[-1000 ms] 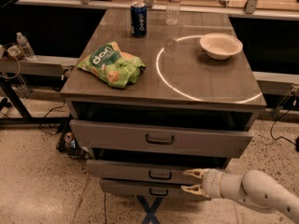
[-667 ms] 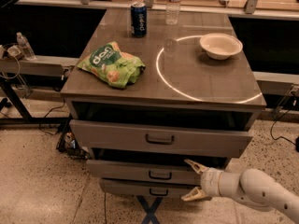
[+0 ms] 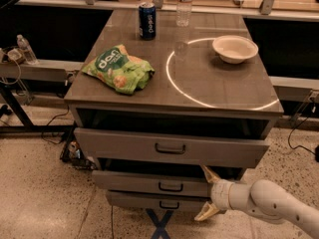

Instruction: Open middle drawer

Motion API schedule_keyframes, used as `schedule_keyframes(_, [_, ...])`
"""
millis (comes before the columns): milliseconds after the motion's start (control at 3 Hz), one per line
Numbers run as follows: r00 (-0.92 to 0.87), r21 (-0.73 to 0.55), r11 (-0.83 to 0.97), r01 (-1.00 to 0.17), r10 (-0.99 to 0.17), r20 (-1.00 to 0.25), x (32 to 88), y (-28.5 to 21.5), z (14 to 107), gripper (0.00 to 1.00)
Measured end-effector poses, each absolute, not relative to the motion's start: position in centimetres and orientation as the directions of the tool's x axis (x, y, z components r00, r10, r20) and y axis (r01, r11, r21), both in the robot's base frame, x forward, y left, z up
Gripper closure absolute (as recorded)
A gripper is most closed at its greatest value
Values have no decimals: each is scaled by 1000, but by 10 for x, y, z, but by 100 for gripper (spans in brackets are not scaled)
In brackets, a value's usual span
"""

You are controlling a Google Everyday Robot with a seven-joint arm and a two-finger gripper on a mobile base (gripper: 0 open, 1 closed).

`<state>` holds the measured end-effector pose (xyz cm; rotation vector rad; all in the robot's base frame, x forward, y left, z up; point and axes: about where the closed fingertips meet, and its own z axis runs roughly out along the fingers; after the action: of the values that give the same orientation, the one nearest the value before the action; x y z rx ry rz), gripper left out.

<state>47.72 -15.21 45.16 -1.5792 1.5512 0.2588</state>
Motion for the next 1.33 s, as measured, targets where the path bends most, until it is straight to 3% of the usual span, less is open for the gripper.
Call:
schedule_keyframes(333, [202,-444,138,-885,-747,-634,480,-148,435,0])
schedule_keyframes(667, [215,-467,97,-879,-794,-569,481,-152,428,19])
schedule_keyframes(1000, [224,-477,66,-876,-822,-524,471,-161,430,51])
schedule_keyframes(1333, [225,-469,44,-882,-835,-502,458,-169,428,74])
